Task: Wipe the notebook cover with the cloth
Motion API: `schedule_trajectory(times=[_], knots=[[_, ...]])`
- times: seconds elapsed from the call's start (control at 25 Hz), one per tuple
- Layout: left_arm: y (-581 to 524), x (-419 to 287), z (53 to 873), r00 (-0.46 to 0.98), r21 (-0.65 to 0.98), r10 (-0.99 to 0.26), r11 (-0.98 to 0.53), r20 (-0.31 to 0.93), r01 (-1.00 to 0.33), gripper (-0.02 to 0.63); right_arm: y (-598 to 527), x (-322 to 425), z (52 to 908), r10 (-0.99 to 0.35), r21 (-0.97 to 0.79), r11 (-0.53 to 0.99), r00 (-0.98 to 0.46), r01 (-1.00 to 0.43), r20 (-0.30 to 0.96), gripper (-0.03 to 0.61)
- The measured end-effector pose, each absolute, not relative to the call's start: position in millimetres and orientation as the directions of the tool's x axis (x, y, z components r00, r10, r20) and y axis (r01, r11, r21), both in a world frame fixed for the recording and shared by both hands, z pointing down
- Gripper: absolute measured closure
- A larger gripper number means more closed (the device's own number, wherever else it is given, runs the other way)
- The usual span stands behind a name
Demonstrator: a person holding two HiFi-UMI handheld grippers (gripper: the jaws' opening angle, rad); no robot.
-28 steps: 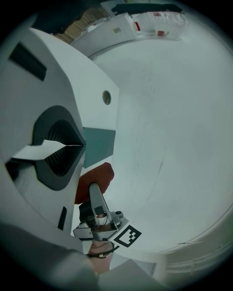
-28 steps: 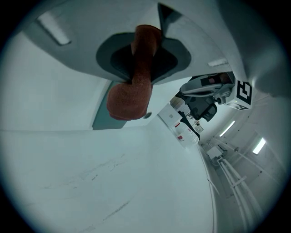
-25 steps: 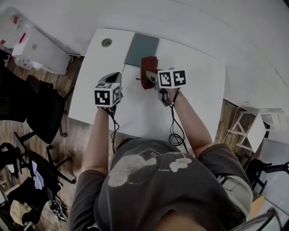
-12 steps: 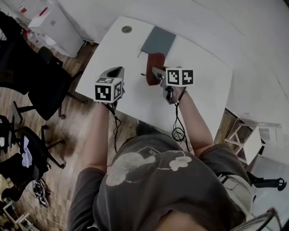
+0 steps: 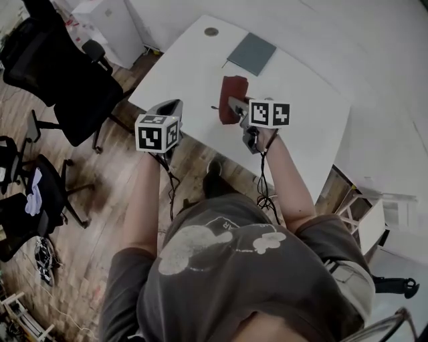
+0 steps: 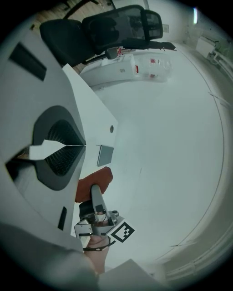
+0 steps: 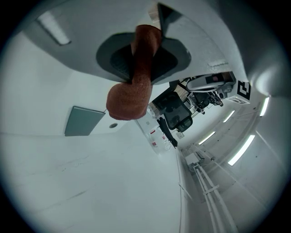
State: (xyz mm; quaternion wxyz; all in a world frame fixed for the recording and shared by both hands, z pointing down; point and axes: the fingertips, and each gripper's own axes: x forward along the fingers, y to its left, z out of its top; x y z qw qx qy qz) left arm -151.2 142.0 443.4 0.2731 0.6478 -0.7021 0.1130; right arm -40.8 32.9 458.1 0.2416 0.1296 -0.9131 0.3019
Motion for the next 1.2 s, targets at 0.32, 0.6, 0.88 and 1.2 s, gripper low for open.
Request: schedule_trajectory(times=[0.32, 0.6, 0.88, 1.2], knots=[[210, -123, 443, -0.034, 0.210, -0.858, 0.163, 0.512, -0.964, 0.620, 102, -16, 454, -0.066, -0.483, 0.801, -0.854, -0.354, 0.515, 0.499], [276, -99, 452, -0.029, 0.236, -0.857, 0.175, 0.514, -0.956, 0.620, 164, 4, 453, -0.054, -0.470, 0.816, -0.854, -0.336, 0.518, 0.499], [323, -87, 461, -0.014, 0.307, -0.872, 0.188, 0.490, -0.933, 0.619, 210, 18, 451, -0.056, -0.449, 0.827, -0.844, -0.339, 0.533, 0.499], [343, -89, 467, -0.050, 0.300, -0.864, 0.228, 0.501, -0.926, 0.620, 226, 17, 448, -0.030, -0.445, 0.842, -0.850, -0.305, 0.526, 0.499]])
